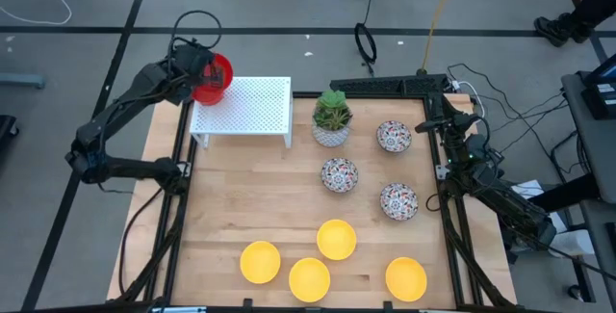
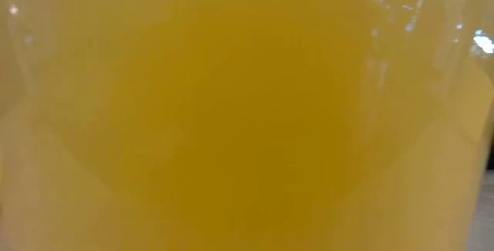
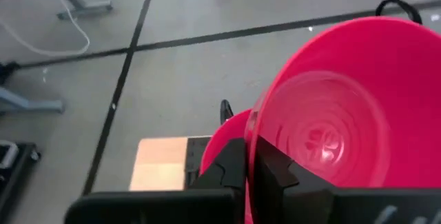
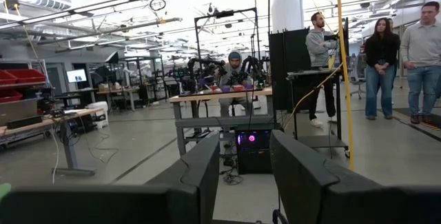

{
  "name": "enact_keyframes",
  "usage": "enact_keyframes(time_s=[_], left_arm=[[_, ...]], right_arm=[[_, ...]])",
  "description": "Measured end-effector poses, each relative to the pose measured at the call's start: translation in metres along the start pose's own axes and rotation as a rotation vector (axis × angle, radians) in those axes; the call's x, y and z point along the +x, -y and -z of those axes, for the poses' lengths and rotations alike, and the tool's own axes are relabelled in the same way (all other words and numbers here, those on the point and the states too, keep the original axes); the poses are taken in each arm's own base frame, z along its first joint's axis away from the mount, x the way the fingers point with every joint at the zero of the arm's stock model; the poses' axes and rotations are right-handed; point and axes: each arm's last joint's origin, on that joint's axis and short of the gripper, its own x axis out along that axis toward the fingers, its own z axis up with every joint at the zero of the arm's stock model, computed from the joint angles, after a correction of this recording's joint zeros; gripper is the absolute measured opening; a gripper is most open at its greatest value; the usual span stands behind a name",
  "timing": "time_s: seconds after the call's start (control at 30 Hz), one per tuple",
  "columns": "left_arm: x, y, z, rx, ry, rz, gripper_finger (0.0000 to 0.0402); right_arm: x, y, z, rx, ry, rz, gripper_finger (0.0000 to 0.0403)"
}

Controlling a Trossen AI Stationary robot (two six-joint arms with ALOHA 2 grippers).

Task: Pick & Place Mini bowls
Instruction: Stack the red bowl on the red bowls on the shelf

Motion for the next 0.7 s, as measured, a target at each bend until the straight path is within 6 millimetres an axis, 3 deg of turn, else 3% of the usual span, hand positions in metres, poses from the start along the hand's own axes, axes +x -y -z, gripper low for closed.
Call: enact_keyframes(time_s=[0.23, 0.43, 0.7], left_arm=[[0.001, 0.005, 0.013, -0.098, -0.016, -0.049, 0.0020], [0.006, 0.008, 0.032, -0.177, 0.015, -0.178, 0.0006], [0.011, 0.012, 0.043, -0.275, 0.055, -0.217, 0.0027]], right_arm=[[0.000, 0.000, 0.000, 0.000, 0.000, 0.001, 0.0116], [0.000, 0.000, 0.000, 0.000, 0.000, 0.000, 0.0116], [0.000, 0.000, 0.000, 0.000, 0.000, 0.001, 0.0116]])
